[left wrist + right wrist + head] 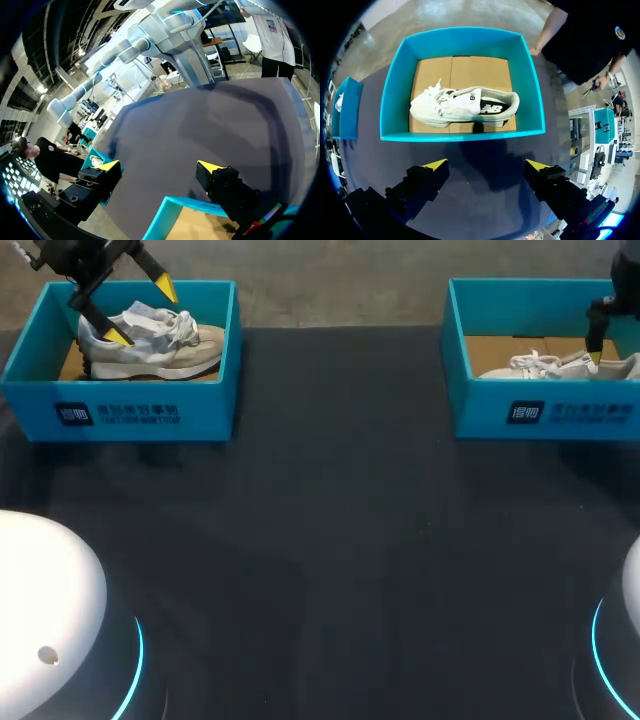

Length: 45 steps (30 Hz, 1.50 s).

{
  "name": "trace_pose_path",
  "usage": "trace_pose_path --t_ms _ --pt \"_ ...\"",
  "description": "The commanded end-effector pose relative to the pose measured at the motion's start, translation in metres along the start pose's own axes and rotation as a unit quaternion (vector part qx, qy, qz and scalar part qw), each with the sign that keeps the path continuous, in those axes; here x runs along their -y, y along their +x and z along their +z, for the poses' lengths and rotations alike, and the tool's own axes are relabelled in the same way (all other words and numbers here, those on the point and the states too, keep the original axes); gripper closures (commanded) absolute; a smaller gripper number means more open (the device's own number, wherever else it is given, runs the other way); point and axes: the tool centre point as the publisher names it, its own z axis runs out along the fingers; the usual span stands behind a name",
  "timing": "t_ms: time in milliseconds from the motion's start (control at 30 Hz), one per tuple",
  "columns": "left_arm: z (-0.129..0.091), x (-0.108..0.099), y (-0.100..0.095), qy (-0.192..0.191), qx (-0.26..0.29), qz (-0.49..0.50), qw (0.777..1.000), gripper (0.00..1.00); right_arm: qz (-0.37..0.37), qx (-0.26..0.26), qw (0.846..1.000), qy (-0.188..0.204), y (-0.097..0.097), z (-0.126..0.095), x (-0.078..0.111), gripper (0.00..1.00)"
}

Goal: Take the shoe out of the shoebox, open the shoe tongue, remove and reinsert the insole, then place the shoe into the shoebox

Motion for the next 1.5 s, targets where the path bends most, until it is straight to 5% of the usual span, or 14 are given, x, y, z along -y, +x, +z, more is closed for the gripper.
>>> trace_pose_path --t_ms 33,300,467,967,1267,1500 --pt "0.000 0.001 0.000 -0.001 -0.002 0.000 1.000 0.00 0.000 -0.001 1.000 -0.029 -0.001 0.001 0.005 0.00" --pt "0.000 0.001 0.000 -0.001 -0.002 0.000 1.000 0.00 0.000 -0.001 1.000 -0.029 -0.001 0.001 0.005 0.00" --pt "-0.010 -0.006 0.002 -0.052 -0.045 -0.011 0.998 0.00 0.000 -0.001 1.000 -0.029 -0.001 0.001 0.005 0.00" --pt "-0.072 -0.080 0.049 -0.187 -0.240 0.067 0.950 0.00 0.000 -0.001 1.000 -0.029 -0.001 0.001 0.005 0.00" --pt "-0.101 -0.124 0.071 -0.258 -0.280 0.070 0.922 0.00 0.000 -0.001 1.000 -0.029 -0.001 0.001 0.005 0.00" --pt "-0.112 -0.138 0.080 -0.285 -0.282 0.054 0.915 0.00 0.000 -0.001 1.000 -0.029 -0.001 0.001 0.005 0.00"
